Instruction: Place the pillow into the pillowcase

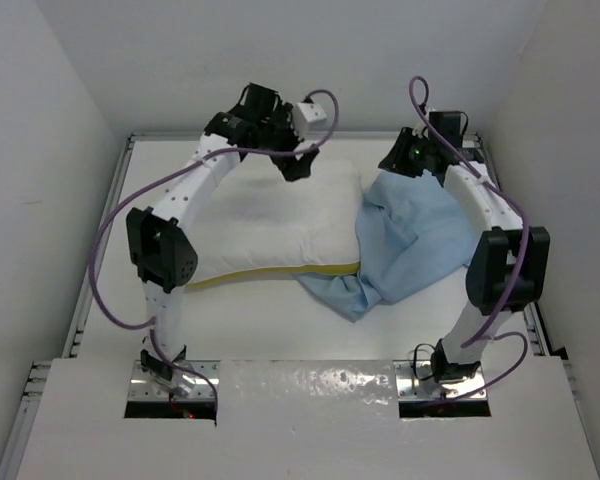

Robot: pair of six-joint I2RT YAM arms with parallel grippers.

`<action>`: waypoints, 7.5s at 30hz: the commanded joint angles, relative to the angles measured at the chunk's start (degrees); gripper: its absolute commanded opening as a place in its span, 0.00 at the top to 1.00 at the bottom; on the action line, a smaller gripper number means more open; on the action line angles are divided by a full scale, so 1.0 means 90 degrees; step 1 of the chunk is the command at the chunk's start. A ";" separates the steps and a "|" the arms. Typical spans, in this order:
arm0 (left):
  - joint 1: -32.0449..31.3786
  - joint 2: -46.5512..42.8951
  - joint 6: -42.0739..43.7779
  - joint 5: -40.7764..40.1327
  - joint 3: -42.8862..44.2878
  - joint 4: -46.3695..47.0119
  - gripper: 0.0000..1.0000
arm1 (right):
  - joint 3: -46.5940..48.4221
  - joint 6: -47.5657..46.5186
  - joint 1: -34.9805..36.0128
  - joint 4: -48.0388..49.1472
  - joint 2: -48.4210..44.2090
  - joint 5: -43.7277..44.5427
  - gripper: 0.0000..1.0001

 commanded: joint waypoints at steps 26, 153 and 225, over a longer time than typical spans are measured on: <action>0.0318 0.3523 -0.0820 0.0878 0.0689 0.1071 0.79 | -0.0826 0.0858 0.0811 -0.0199 0.0995 0.0576 0.80; -0.0493 0.2342 -0.2929 -0.1807 0.0592 0.2123 1.00 | -0.0856 -0.2424 0.1084 -0.1372 -0.0557 -0.0888 1.00; -0.1987 0.1971 -0.1923 -0.1865 0.0523 0.0374 1.00 | -0.3882 -0.0607 0.1680 -0.1703 -0.4473 0.0577 1.00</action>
